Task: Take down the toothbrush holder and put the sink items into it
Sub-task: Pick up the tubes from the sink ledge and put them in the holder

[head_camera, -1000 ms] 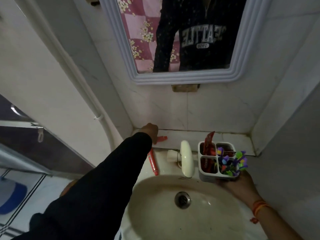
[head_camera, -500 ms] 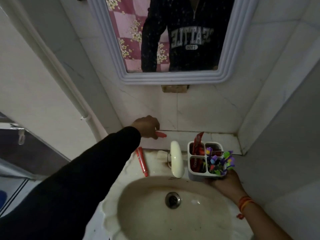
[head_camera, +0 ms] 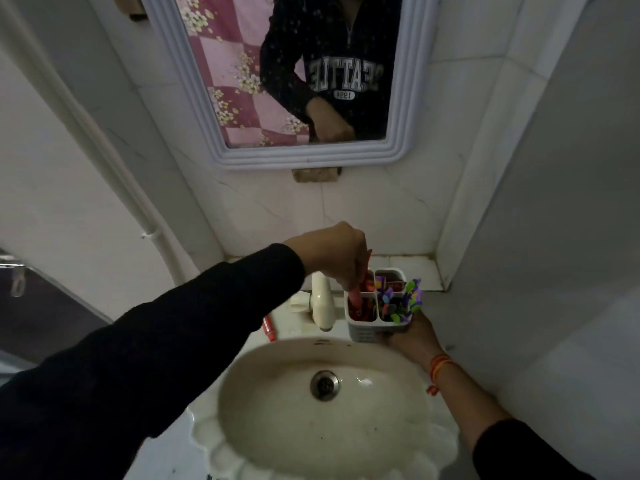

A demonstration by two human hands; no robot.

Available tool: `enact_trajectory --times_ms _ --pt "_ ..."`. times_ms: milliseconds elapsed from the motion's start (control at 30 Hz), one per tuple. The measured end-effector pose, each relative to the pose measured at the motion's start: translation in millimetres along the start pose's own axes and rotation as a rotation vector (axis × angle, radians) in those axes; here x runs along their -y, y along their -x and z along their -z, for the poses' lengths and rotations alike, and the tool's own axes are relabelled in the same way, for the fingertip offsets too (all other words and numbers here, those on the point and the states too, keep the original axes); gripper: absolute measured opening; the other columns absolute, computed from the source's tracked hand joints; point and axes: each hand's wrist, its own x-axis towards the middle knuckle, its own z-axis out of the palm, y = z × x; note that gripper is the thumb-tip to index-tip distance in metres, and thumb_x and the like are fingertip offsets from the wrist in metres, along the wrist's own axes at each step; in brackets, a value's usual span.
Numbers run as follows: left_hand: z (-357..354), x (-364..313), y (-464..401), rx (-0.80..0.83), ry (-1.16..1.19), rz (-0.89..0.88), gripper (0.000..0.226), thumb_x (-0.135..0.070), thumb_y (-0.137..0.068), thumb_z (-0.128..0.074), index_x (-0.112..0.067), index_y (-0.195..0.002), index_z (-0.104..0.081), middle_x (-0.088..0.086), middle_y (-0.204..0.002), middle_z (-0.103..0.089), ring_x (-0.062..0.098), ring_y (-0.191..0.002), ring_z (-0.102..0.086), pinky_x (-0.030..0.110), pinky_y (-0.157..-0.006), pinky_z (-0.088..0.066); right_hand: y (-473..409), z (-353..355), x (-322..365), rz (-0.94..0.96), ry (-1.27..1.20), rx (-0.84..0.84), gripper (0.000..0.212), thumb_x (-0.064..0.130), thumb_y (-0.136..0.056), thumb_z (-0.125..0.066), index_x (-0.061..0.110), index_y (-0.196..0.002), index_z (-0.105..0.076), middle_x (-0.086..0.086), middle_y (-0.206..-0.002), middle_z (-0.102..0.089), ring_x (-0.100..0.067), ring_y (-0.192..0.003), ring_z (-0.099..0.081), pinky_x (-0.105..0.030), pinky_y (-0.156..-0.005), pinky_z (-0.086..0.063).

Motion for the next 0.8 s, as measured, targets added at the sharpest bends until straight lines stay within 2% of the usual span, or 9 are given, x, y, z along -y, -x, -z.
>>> enact_trajectory --times_ms 100,200,267,367,467,600,667,733,800 --pt "-18 -11 -6 0.009 -0.063 -0.019 0.028 -0.022 -0.080 -0.082 -0.020 -0.108 -0.079 -0.003 -0.090 -0.069 0.018 -0.088 -0.065 0.029 -0.076 -0.056 2 1 -1 0.000 0.056 -0.005 0.065 0.009 -0.062 -0.088 0.011 -0.123 -0.064 -0.004 -0.114 -0.069 -0.011 -0.103 -0.057 -0.018 -0.086 -0.042" --pt "-24 -4 -9 -0.014 -0.013 -0.043 0.029 -0.023 -0.083 -0.080 -0.025 -0.112 -0.080 -0.005 -0.097 -0.073 0.017 -0.097 -0.069 0.031 -0.086 -0.058 -1 0 -3 -0.004 0.067 -0.019 0.065 0.010 -0.060 -0.089 0.012 -0.121 -0.065 -0.007 -0.114 -0.070 -0.015 -0.105 -0.060 -0.022 -0.086 -0.042" --pt "-21 10 -10 -0.074 0.106 0.008 0.026 -0.027 -0.083 -0.080 -0.025 -0.109 -0.081 -0.007 -0.102 -0.078 0.012 -0.094 -0.071 0.030 -0.090 -0.059 -2 -1 -3 -0.003 0.055 -0.017 0.066 0.011 -0.061 -0.089 0.013 -0.122 -0.064 -0.003 -0.109 -0.069 -0.015 -0.102 -0.060 -0.023 -0.087 -0.042" --pt "-20 41 -4 -0.204 0.310 0.152 0.015 -0.020 -0.086 -0.078 -0.018 -0.100 -0.082 -0.006 -0.092 -0.079 0.008 -0.080 -0.075 0.027 -0.086 -0.062 -4 -4 -8 0.004 0.036 -0.013 0.069 0.014 -0.061 -0.090 0.016 -0.124 -0.063 0.004 -0.105 -0.066 -0.014 -0.103 -0.060 -0.022 -0.087 -0.042" --pt "-42 83 2 -0.320 0.466 0.400 0.008 -0.010 -0.085 -0.071 -0.011 -0.086 -0.079 0.004 -0.081 -0.080 0.016 -0.068 -0.078 0.034 -0.078 -0.066 -7 -4 -12 -0.027 0.018 -0.010 0.067 0.013 -0.063 -0.089 0.013 -0.124 -0.061 -0.001 -0.102 -0.066 -0.015 -0.098 -0.061 -0.022 -0.082 -0.044" --pt "-101 129 8 -0.188 0.441 0.714 0.017 -0.019 -0.083 -0.066 -0.002 -0.081 -0.069 0.013 -0.093 -0.079 0.024 -0.073 -0.074 0.029 -0.067 -0.060 -10 -1 -19 -0.075 0.029 0.005 0.062 0.014 -0.066 -0.088 0.005 -0.120 -0.059 -0.006 -0.093 -0.059 -0.017 -0.082 -0.057 -0.019 -0.066 -0.042" --pt "-133 140 10 -0.102 0.484 0.797 0.030 -0.030 -0.084 -0.072 -0.001 -0.092 -0.068 0.015 -0.102 -0.075 0.030 -0.086 -0.074 0.033 -0.078 -0.062 -11 -2 -23 -0.084 0.026 0.009 0.061 0.014 -0.066 -0.088 0.005 -0.120 -0.060 -0.007 -0.092 -0.059 -0.011 -0.076 -0.055 -0.019 -0.066 -0.042" --pt "-159 143 10 -0.063 0.543 0.873 0.032 -0.019 -0.085 -0.071 0.004 -0.107 -0.069 0.016 -0.107 -0.073 0.032 -0.094 -0.076 0.038 -0.085 -0.064 -13 -2 -25 -0.108 0.016 0.001 0.061 0.014 -0.066 -0.088 0.004 -0.119 -0.060 -0.005 -0.089 -0.060 -0.005 -0.073 -0.054 -0.021 -0.067 -0.043" --pt "-175 144 9 -0.099 0.540 0.940 0.033 -0.009 -0.081 -0.069 0.003 -0.112 -0.067 0.016 -0.111 -0.073 0.032 -0.095 -0.076 0.036 -0.083 -0.064 -15 -2 -30 -0.141 -0.008 0.004 0.064 0.015 -0.062 -0.090 0.003 -0.118 -0.062 0.000 -0.084 -0.061 -0.006 -0.073 -0.056 -0.020 -0.067 -0.044"
